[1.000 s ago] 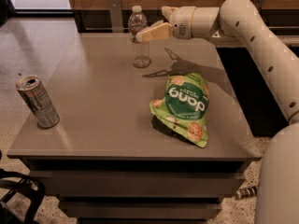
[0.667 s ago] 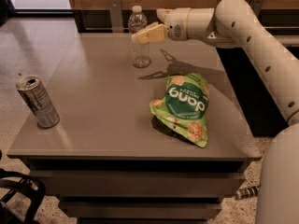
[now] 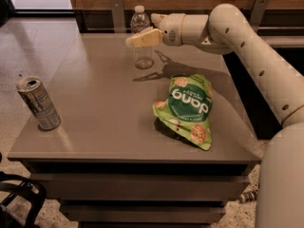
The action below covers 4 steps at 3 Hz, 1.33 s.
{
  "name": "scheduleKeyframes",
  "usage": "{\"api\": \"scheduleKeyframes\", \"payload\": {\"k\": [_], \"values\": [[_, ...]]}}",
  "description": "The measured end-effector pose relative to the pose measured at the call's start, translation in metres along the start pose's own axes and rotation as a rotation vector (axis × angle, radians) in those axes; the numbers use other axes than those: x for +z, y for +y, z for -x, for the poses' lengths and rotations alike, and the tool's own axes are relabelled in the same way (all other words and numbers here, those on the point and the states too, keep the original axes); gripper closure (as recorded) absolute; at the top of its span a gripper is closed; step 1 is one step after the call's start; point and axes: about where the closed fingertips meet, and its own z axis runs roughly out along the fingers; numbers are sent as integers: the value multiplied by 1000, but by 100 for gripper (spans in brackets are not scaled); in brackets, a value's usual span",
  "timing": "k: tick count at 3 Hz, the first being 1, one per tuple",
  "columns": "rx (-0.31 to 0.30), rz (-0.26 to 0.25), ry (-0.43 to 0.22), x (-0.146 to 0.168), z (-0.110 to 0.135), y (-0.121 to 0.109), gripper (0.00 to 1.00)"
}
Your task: Move water bottle near redbull can
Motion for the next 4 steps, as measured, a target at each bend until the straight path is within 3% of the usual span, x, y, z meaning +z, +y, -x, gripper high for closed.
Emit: {"api": "scheduleKeyframes", "payload": {"k": [1,4], "values": [[5,6,-28,11,-8,-3,19],[6,21,-27,19,-8,3,88]]}}
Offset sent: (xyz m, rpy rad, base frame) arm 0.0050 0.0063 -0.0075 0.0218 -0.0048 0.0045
